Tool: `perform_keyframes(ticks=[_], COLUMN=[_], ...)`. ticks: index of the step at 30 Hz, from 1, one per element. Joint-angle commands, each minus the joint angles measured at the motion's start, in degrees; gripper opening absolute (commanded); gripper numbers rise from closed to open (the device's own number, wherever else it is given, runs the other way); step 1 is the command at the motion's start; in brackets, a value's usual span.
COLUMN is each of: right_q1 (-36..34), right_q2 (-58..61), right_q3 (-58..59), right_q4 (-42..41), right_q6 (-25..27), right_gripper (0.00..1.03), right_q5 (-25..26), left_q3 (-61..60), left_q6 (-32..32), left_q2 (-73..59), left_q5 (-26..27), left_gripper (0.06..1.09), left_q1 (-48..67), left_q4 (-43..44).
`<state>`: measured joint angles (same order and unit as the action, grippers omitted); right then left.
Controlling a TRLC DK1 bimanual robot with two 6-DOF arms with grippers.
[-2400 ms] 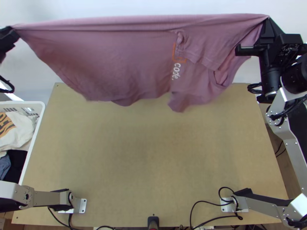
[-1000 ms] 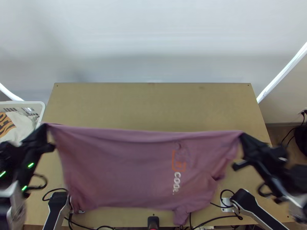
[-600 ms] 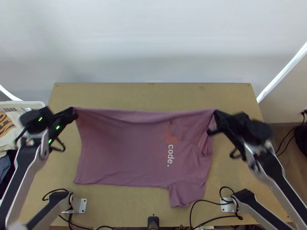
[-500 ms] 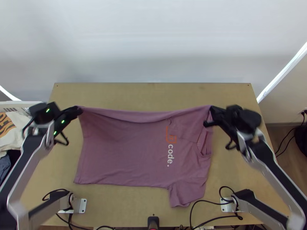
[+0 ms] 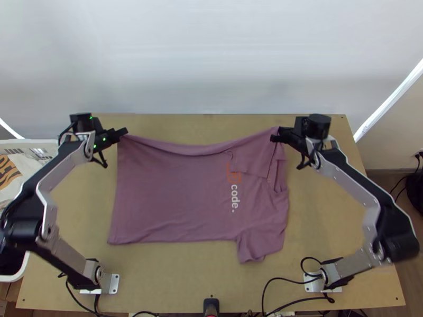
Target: Fold the t-shirt
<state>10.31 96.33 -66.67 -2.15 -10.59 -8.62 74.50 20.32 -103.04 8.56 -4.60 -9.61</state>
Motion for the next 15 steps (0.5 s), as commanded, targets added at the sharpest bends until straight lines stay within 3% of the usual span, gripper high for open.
perform_keyframes(ticks=[1,15], right_q1=[-0.46,-2.13], right_q2=[5.35,18.54], right_q3=[-5.48,-20.95], right_q4=[-0.66,6.02], right_q6=[-1.89,-7.25], right_gripper=[0.03,0.03], right_q5=[-0.34,-0.25], left_q3=[5.57,21.57], left_q6=[-1.24,2.18], left_q2=[-5.59,-17.01], left_q5=[0.41,0.41], left_gripper=[0.09,0.09], left_q1=[-0.94,-2.43], left_q4=[-1.38,-11.75])
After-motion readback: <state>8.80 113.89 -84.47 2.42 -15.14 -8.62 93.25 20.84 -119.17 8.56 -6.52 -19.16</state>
